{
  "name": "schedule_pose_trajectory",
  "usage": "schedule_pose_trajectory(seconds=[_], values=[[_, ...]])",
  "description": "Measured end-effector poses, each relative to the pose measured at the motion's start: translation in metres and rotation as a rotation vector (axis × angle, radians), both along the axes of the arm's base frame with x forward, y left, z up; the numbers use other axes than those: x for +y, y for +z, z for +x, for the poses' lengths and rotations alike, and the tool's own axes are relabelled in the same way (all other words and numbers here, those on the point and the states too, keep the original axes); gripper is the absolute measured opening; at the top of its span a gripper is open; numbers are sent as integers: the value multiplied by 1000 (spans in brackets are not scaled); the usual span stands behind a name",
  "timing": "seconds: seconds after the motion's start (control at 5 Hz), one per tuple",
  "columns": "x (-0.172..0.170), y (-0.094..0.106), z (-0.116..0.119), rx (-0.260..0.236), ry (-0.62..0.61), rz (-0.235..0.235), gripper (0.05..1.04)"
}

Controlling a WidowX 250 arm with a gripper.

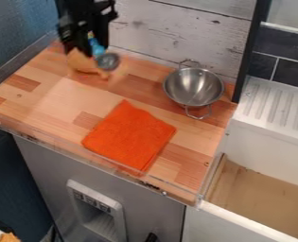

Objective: Move the spoon to the right back of the table

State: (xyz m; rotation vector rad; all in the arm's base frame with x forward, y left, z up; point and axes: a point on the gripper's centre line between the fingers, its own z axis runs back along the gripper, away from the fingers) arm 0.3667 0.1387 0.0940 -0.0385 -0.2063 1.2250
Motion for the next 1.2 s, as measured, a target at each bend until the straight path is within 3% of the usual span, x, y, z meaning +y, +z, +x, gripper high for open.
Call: schedule_pose_trajectory(seconds=[0.4, 1.0, 1.2], values=[[-8, -13, 32, -39, 109, -14, 427], [-16, -46, 63, -11, 158, 34, 427], [-18, -57, 66, 13, 160, 19, 427]])
